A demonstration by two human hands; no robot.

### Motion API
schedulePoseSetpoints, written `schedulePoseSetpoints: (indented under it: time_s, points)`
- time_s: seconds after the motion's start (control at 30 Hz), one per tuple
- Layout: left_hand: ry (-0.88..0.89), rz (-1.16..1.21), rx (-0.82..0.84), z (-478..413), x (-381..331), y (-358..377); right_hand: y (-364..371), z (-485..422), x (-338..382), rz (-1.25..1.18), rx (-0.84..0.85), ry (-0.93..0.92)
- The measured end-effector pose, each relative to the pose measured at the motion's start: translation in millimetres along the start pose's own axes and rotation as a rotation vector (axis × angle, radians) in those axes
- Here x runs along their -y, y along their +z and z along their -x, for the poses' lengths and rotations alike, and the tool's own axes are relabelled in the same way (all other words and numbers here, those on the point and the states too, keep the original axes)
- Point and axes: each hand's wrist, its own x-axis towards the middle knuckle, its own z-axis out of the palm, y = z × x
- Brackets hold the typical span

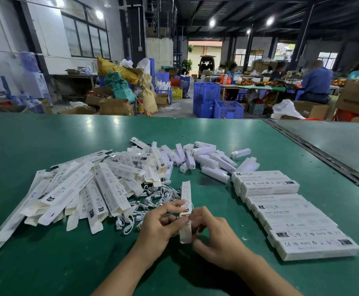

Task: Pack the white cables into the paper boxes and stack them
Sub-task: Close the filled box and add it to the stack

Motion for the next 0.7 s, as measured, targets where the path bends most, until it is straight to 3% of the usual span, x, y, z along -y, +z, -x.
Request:
schedulePoseSetpoints:
  time_s: [0.13, 0.27, 0.7]
  points:
    - [-0.018, 0.016, -0.035, -0.5, -0.4, -0.9, -0.5, 0.7, -4.1, 0.134, -0.002, -0.001]
    - [-0.034, 0.001, -0.029, 1.4, -5.1, 1.2, 1.9, -2.0, 0.4, 0.245, -0.193, -0.107]
    - [0.002, 0.011, 0.05, 2.4, -4.2, -1.2, 6.1, -5.1, -2.6, 0.172, -0.369, -0.179]
